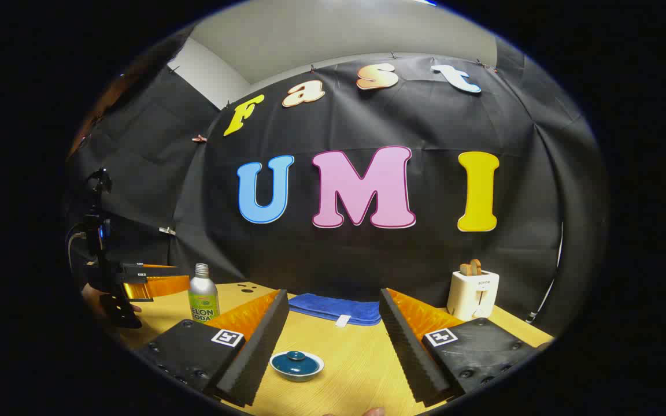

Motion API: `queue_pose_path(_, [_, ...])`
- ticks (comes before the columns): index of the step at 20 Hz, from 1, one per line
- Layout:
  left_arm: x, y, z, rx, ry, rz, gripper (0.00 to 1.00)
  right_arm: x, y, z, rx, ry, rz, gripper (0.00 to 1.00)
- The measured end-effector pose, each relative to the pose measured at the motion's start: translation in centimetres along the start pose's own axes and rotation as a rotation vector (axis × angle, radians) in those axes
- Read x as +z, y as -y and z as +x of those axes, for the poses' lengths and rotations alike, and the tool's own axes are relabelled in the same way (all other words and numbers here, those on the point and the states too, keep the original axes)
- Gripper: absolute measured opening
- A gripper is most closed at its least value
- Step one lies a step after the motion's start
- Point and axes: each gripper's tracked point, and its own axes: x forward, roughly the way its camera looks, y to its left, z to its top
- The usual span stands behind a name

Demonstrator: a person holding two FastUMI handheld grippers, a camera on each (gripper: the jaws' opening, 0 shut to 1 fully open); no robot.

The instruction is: Open the teacup lid with one hand, grasp the water bottle and pour water into the teacup with the other hand; after pouring, place the water bottle on the coaster and then close the teacup lid.

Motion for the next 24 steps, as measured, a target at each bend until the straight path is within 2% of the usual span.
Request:
queue_pose_path(16, [-0.1,0.1,0.0,-0.001,-0.007,-0.002,0.95,-1.2,-0.5,0.4,0.016,-0.042,-0.016,0.98])
queue_pose_path(19, [-0.2,0.2,0.1,-0.004,-0.012,0.001,0.95,-3.8,-0.8,1.1,0.033,-0.138,-0.035,0.97])
queue_pose_path(24, [-0.6,0.2,0.2,-0.008,-0.028,-0.012,0.95,-8.3,-2.7,2.6,0.116,-0.313,-0.025,0.97])
